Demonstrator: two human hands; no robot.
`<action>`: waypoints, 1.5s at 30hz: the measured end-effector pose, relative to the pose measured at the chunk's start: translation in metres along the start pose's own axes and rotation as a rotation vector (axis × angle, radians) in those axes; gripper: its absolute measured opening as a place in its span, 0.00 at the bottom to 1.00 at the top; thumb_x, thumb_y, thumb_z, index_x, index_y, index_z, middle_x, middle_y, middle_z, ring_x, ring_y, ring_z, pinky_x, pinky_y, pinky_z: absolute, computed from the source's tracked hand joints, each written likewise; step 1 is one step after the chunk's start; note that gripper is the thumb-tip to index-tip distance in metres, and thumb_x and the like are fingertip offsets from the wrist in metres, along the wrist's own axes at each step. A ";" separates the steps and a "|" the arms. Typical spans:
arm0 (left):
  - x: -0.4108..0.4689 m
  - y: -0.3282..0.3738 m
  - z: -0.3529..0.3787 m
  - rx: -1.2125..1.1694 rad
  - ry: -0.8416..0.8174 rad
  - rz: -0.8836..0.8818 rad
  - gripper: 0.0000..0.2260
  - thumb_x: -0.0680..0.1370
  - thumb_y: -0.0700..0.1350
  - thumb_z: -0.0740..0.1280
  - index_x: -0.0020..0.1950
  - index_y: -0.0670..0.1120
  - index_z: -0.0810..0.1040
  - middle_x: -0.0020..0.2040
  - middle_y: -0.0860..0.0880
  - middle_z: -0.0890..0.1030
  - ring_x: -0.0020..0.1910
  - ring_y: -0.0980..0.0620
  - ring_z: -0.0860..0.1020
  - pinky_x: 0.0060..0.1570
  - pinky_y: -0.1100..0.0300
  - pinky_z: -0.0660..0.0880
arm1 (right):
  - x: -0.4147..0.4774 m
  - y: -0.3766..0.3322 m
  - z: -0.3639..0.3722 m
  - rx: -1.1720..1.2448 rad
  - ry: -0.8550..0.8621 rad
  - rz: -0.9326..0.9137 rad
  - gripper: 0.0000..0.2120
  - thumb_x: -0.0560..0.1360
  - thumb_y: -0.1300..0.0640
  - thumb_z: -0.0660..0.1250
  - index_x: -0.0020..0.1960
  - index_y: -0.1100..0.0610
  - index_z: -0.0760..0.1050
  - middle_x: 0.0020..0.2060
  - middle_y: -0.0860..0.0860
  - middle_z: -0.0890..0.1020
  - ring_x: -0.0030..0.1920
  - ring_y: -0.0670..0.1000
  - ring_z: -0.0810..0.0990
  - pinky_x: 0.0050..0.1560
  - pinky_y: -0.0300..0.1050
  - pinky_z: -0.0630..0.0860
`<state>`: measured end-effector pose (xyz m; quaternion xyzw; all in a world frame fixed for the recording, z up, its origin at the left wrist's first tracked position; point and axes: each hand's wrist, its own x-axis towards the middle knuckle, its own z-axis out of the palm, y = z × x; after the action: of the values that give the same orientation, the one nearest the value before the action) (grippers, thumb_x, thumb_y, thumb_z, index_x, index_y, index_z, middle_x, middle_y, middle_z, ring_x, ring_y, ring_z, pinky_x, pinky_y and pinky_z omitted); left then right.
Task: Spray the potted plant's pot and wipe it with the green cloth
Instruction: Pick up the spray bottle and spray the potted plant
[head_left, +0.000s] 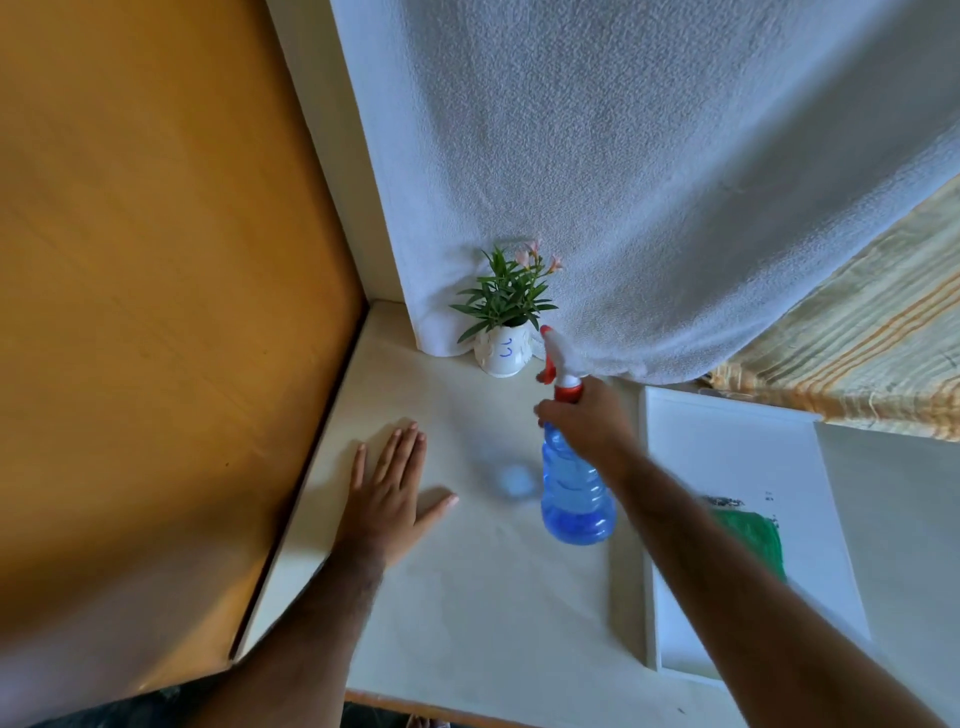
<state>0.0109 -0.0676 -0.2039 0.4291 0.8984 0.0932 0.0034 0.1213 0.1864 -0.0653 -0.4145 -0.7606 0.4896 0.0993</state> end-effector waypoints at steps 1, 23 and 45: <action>0.000 0.000 0.001 0.000 0.016 0.000 0.42 0.76 0.71 0.58 0.81 0.43 0.65 0.82 0.45 0.65 0.81 0.47 0.65 0.76 0.33 0.63 | 0.001 0.001 0.006 -0.039 -0.026 0.015 0.13 0.67 0.59 0.74 0.48 0.45 0.82 0.32 0.46 0.85 0.39 0.48 0.83 0.44 0.41 0.75; -0.002 -0.004 0.011 0.019 0.060 -0.011 0.43 0.77 0.72 0.56 0.83 0.46 0.58 0.85 0.48 0.60 0.83 0.51 0.59 0.80 0.35 0.57 | 0.013 -0.012 0.030 -0.322 0.051 0.167 0.12 0.69 0.43 0.66 0.37 0.51 0.79 0.31 0.48 0.85 0.40 0.50 0.83 0.42 0.43 0.78; -0.002 -0.003 0.004 0.011 0.048 -0.014 0.42 0.77 0.71 0.58 0.83 0.45 0.60 0.84 0.47 0.62 0.82 0.50 0.62 0.79 0.35 0.58 | -0.002 0.000 0.011 -0.091 0.170 0.040 0.08 0.69 0.49 0.67 0.42 0.53 0.76 0.33 0.51 0.84 0.39 0.53 0.84 0.40 0.47 0.79</action>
<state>0.0104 -0.0702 -0.2082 0.4206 0.9017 0.0983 -0.0199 0.1171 0.1777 -0.0700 -0.4738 -0.7625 0.4194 0.1349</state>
